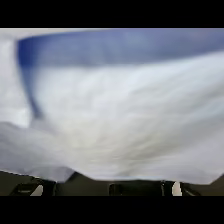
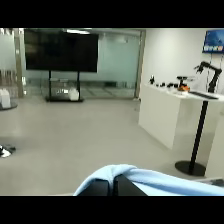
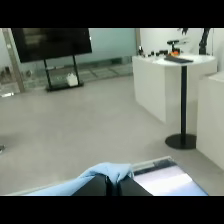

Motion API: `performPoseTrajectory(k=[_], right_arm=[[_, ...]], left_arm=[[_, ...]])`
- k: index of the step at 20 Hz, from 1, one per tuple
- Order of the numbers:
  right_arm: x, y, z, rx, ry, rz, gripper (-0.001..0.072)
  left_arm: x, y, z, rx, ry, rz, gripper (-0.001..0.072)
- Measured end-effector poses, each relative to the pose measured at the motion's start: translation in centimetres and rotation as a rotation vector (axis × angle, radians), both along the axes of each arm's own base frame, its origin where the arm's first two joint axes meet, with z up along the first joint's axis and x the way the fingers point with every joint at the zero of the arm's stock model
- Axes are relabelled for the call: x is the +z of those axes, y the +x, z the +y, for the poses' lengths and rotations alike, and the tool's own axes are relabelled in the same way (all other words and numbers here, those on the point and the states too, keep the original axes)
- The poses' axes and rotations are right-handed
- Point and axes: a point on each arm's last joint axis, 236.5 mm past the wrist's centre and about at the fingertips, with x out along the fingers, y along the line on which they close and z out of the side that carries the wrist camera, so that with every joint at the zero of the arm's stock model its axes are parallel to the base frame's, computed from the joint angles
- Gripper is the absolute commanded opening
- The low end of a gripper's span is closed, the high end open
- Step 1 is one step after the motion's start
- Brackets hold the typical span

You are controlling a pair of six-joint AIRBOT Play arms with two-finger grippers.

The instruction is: Fold the shirts.

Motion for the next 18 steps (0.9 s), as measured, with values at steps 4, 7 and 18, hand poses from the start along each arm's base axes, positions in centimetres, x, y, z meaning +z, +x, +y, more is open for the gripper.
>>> performPoseTrajectory(k=[4,7,18], right_arm=[[-9.5,8.2,-4.1,0.053,0.107,0.356,0.0059],[-21.9,14.5,-6.6,0.100,0.210,0.749,0.0058],[-47.1,34.7,-7.4,0.086,0.288,0.958,0.0060]], left_arm=[[-9.8,10.1,0.3,-0.005,0.019,0.347,0.0030],[-22.7,18.6,0.4,-0.016,0.019,0.676,0.0030],[-52.0,34.4,-3.7,-0.014,-0.038,1.096,0.0030]])
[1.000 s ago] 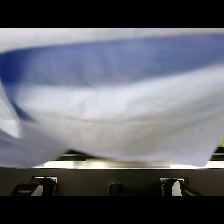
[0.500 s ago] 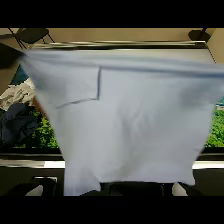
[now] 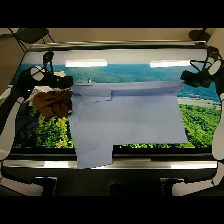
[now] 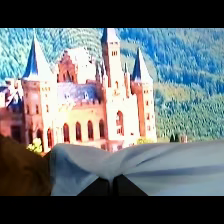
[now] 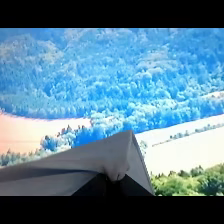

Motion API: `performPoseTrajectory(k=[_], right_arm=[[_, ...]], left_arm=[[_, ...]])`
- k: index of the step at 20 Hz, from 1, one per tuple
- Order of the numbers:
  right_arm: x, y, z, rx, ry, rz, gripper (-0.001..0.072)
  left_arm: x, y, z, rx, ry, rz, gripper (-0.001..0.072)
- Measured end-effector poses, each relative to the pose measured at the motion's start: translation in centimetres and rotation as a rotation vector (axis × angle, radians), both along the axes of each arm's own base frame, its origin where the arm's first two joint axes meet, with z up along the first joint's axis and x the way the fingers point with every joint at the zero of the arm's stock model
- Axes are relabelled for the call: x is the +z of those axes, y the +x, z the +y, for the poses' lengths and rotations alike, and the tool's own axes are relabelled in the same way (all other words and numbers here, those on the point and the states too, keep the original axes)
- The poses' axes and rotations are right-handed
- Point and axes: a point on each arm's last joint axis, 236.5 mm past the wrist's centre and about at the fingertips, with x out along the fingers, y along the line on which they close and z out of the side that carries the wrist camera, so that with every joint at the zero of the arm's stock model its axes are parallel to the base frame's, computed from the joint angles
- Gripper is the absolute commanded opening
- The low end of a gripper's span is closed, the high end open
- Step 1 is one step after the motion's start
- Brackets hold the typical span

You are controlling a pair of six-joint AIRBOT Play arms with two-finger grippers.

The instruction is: Fold the shirts.

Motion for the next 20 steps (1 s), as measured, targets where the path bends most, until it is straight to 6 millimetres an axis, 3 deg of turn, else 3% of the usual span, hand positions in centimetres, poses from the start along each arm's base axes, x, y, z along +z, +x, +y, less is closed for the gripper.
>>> performPoseTrajectory(k=[2,5,8,10,13,15,20], right_arm=[[-1.4,2.2,-0.3,-0.014,-0.004,-0.053,0.0060],[-1.2,4.7,-1.1,-0.031,-0.028,-0.159,0.0060],[-1.5,5.6,-1.4,-0.034,-0.042,-0.188,0.0060],[-2.7,5.1,-1.4,-0.033,-0.038,-0.146,0.0060],[-3.0,3.2,-1.3,-0.027,-0.042,-0.064,0.0060],[-3.0,1.1,-1.6,-0.031,-0.038,0.015,0.0060],[-5.7,-7.1,-1.9,0.000,0.019,0.357,0.0061]], left_arm=[[-0.4,2.6,-0.2,0.028,-0.018,-0.048,0.0030],[-0.6,5.3,-1.1,0.055,-0.058,-0.109,0.0031],[-0.9,6.3,-2.4,0.057,-0.088,-0.132,0.0030],[-1.3,6.0,-3.2,0.031,-0.087,-0.116,0.0030],[-0.8,3.6,-3.2,-0.021,-0.073,-0.036,0.0031],[-0.7,0.9,-3.0,-0.078,-0.049,0.058,0.0030],[-3.8,-6.7,-2.0,-0.193,0.053,0.349,0.0031]])
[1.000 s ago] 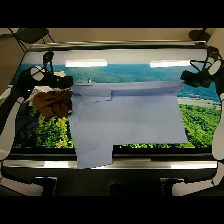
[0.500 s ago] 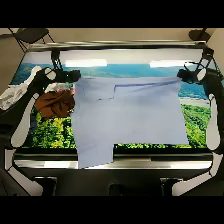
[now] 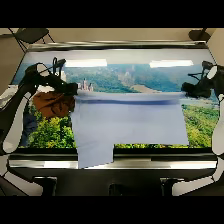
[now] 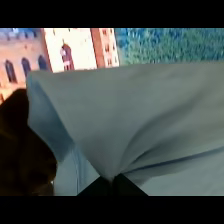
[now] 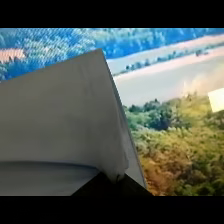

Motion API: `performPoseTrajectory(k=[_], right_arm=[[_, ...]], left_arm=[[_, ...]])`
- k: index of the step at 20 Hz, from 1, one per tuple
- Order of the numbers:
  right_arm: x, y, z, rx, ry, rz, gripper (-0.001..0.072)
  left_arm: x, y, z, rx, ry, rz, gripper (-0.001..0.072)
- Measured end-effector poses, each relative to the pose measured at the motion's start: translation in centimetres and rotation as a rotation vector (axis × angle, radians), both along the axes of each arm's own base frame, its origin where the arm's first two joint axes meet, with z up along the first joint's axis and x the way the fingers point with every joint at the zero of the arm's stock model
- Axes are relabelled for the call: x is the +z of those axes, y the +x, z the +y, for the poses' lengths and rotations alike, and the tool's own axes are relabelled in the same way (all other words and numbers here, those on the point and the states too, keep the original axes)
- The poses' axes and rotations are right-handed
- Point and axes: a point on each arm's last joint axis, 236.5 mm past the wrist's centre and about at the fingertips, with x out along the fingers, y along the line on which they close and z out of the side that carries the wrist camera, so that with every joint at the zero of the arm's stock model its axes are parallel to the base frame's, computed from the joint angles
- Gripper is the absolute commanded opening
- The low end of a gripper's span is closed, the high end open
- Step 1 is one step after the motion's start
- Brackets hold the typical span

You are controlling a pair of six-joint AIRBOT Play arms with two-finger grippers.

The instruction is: Fold the shirts.

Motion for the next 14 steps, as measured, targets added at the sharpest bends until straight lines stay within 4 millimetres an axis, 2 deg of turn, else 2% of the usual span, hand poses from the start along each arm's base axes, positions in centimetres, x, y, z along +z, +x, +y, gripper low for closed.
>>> performPoseTrajectory(k=[4,7,10,13,14], right_arm=[[-1.9,-3.7,0.9,0.031,0.062,0.174,0.0061],[-3.4,-5.4,1.4,0.041,0.097,0.259,0.0061],[-4.6,-6.7,1.9,0.047,0.120,0.318,0.0062],[-5.0,-7.4,2.1,0.052,0.130,0.348,0.0065],[-5.1,-7.6,2.1,0.053,0.133,0.356,0.0189]], left_arm=[[-3.7,-5.6,-0.1,-0.060,0.044,0.208,0.0031],[-5.7,-8.3,0.1,-0.080,0.065,0.308,0.0031],[-6.5,-9.6,0.3,-0.086,0.074,0.351,0.0031],[-6.8,-10.0,0.3,-0.088,0.075,0.365,0.0033],[-6.8,-10.0,0.4,-0.086,0.075,0.368,0.0082]])
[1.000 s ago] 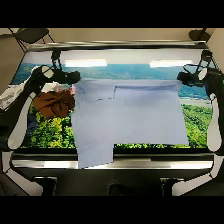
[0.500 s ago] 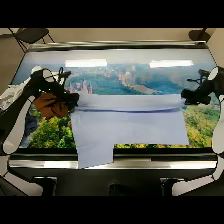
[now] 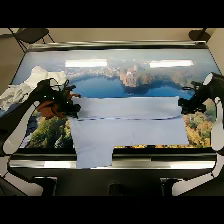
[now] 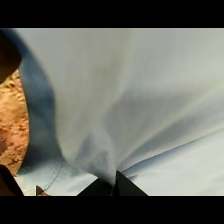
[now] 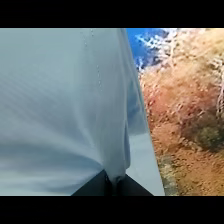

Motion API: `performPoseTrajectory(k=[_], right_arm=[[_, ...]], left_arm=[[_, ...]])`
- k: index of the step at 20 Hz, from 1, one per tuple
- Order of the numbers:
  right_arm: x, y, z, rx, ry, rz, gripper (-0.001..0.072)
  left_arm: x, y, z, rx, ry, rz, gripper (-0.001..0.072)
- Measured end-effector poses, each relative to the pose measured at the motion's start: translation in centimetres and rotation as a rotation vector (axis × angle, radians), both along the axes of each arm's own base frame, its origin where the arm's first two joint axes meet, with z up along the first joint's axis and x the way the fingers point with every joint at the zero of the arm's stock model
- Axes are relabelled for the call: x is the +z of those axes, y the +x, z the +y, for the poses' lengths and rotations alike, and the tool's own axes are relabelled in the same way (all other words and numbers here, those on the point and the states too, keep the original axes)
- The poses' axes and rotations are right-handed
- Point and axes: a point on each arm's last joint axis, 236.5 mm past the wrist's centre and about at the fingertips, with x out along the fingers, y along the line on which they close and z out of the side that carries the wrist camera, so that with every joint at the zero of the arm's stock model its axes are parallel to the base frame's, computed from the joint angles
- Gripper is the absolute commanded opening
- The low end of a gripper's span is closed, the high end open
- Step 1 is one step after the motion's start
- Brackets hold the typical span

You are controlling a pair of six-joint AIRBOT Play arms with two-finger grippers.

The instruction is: Fold the shirts.

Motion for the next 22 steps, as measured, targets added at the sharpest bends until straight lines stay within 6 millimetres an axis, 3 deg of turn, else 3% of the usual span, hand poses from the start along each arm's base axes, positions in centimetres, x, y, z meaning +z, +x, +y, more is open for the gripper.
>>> performPoseTrajectory(k=[1,2,4,7,9,11,13,17,20,22], right_arm=[[-0.1,-0.2,0.0,0.001,-0.001,0.010,0.0430],[-0.1,-0.4,-0.1,-0.001,-0.006,0.016,0.0462],[0.3,-0.5,-0.2,-0.008,-0.010,0.014,0.0464],[2.0,-1.0,-0.7,-0.016,-0.022,-0.005,0.0537],[3.0,-2.7,-2.2,-0.055,-0.022,0.024,0.0563],[3.7,-4.6,-3.6,-0.112,0.003,0.060,0.0563],[4.2,-6.1,-4.6,-0.164,0.031,0.080,0.0562],[4.9,-7.0,-5.4,-0.209,0.060,0.070,0.0562],[5.0,-6.9,-5.4,-0.222,0.076,0.053,0.0562],[5.1,-6.7,-5.2,-0.221,0.093,0.043,0.0562]], left_arm=[[0.0,0.0,0.1,0.001,0.000,0.002,0.0284],[0.0,-0.2,0.2,0.003,0.000,0.009,0.0439],[0.5,-0.3,0.1,0.014,-0.021,0.014,0.0447],[2.7,-0.3,0.2,0.021,-0.071,-0.016,0.0450],[4.2,-1.0,1.1,0.045,-0.093,-0.028,0.0470],[5.0,-3.3,1.4,0.063,-0.136,-0.007,0.0470],[4.4,-6.9,1.3,0.085,-0.172,0.032,0.0469],[0.6,-15.0,0.3,0.150,-0.230,0.113,0.0465],[-1.9,-18.2,-0.8,0.210,-0.276,0.127,0.0454],[-2.3,-18.7,-1.8,0.257,-0.319,0.121,0.0451]])
